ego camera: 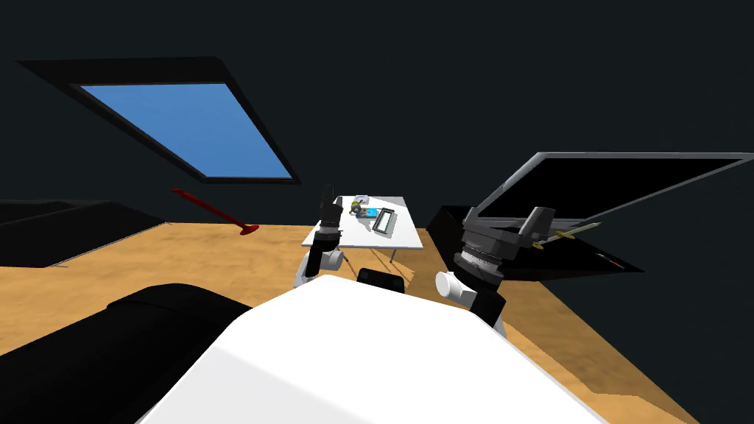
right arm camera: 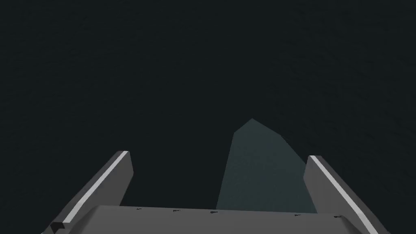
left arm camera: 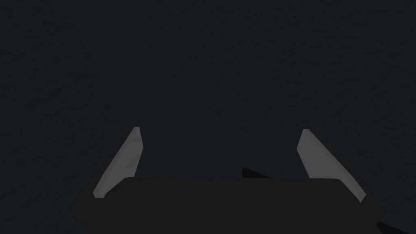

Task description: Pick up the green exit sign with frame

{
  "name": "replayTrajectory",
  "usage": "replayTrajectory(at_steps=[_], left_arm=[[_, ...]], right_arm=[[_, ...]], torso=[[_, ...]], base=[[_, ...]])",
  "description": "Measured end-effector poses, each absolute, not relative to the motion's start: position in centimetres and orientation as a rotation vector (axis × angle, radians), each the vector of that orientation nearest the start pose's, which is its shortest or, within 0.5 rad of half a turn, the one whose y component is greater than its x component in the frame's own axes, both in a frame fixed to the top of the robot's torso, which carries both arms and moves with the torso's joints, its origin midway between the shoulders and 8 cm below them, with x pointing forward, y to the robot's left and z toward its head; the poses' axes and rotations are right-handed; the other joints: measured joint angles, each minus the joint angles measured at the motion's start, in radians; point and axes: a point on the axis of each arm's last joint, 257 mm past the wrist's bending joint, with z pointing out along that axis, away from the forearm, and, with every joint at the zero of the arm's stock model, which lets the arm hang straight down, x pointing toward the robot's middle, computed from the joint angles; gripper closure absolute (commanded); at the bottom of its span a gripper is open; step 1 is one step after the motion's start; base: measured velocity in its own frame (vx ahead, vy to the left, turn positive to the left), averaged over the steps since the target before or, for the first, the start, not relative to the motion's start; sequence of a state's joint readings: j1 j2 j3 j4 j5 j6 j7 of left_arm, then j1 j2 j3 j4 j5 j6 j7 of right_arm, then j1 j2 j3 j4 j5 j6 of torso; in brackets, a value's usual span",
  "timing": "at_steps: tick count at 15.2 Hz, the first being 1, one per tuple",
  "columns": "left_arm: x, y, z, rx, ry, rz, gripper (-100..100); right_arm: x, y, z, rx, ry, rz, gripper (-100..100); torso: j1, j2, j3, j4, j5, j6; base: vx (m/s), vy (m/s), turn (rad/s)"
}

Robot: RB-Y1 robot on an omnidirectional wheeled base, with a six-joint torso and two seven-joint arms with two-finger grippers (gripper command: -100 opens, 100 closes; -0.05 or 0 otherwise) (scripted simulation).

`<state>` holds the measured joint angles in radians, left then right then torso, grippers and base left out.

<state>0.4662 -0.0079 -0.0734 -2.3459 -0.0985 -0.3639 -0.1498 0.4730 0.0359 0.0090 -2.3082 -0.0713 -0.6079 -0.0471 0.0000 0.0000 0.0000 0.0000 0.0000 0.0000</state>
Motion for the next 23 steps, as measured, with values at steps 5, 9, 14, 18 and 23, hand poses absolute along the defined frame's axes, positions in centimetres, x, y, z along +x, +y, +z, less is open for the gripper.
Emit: replayTrajectory(at_steps=[5,9,14,18,23], left_arm=[[37.0,24.4,2.1,-0.563,0.823,-1.155,-100],[38.3,25.0,0.0,-0.587,0.904,-1.131,-100],[40.4,27.3,-3.3,-0.655,1.011,-1.080,-100],[41.5,29.2,-5.6,-0.720,1.075,-1.039,-100],[42.8,31.9,-8.4,-0.810,1.141,-0.981,-100]], right_arm=[[31.7,-28.3,6.4,0.611,0.409,1.438,0],[31.7,-28.3,6.4,0.611,0.409,1.438,0],[31.7,-28.3,6.4,0.611,0.409,1.438,0],[31.7,-28.3,6.4,0.611,0.409,1.438,0],[31.7,-28.3,6.4,0.611,0.409,1.438,0]], torso=[[-0.014,0.001,0.001,0.000,-0.003,0.000],[-0.015,-0.001,0.000,0.000,-0.003,0.000],[-0.023,0.000,0.000,0.000,-0.005,0.000],[-0.017,-0.003,-0.002,-0.001,-0.004,0.000],[-0.016,-0.002,-0.001,0.000,-0.004,0.000]], base=[[-0.014,-0.164,0.050],[0.009,-0.201,0.057],[-0.016,-0.283,0.094],[0.027,-0.228,0.066],[0.007,-0.220,0.078]])
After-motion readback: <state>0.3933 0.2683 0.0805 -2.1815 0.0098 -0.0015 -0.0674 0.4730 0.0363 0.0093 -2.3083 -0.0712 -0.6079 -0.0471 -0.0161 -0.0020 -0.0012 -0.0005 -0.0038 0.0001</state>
